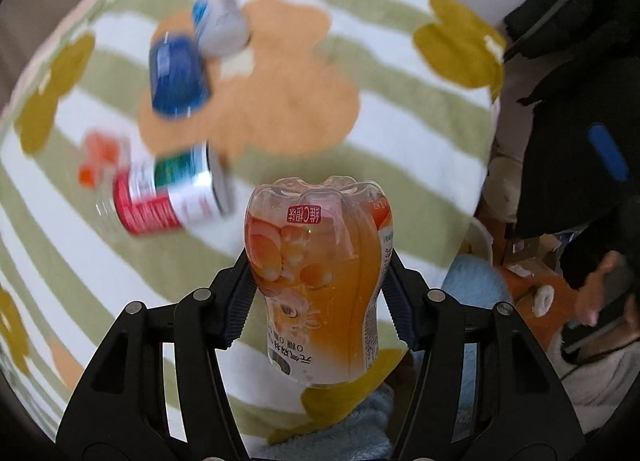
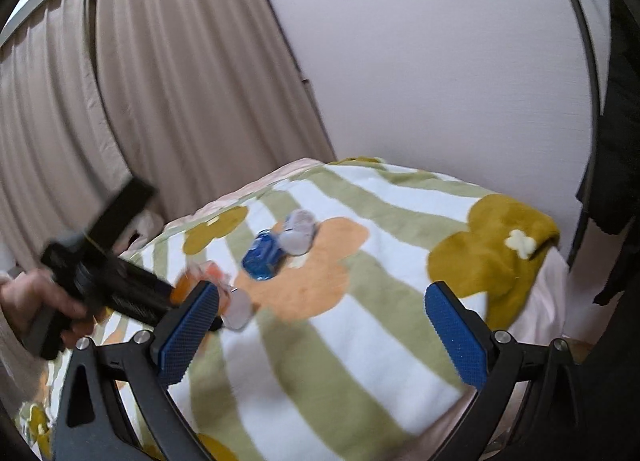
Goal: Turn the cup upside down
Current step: 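Lift the orange-labelled bottle with the left gripper and release it, then bring the right tool to the orange-labelled bottle and close its fingers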
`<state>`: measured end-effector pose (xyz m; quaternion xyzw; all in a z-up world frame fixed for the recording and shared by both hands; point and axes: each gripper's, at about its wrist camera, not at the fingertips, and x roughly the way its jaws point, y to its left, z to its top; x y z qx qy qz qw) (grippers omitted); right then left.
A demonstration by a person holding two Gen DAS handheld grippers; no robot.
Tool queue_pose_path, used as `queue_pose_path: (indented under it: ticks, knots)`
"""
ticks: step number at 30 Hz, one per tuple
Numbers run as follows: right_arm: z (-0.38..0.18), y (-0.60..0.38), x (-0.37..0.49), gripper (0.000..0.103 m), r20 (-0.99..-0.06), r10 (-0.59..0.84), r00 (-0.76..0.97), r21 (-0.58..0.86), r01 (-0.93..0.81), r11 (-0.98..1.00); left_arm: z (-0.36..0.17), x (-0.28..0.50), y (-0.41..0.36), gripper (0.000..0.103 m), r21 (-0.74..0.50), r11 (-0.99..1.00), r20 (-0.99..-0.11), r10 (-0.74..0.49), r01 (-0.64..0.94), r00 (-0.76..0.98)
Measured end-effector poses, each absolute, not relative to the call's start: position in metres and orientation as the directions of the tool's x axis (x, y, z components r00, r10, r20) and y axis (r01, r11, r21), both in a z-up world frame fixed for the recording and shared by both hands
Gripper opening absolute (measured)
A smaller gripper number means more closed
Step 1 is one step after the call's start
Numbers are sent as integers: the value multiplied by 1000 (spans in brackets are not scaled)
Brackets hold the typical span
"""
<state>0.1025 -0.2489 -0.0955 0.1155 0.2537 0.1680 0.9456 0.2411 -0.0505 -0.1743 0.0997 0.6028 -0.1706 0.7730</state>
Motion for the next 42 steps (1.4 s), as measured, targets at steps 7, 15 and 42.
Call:
queue_pose_path:
  ticks: [7, 15, 42]
  knots:
    - [-93, -234, 94, 103, -456, 381, 804, 274, -281, 920, -216, 251, -40, 55, -62, 936, -971, -137, 347, 194]
    - [-91, -233, 91, 103, -461, 367, 808, 270, -266, 925, -236, 266, -43, 57, -52, 946, -976, -116, 319, 185]
    - [-141, -114, 216, 103, -720, 631, 289, 621, -139, 771, -156, 148, 30, 103, 43, 993, -745, -44, 113, 665]
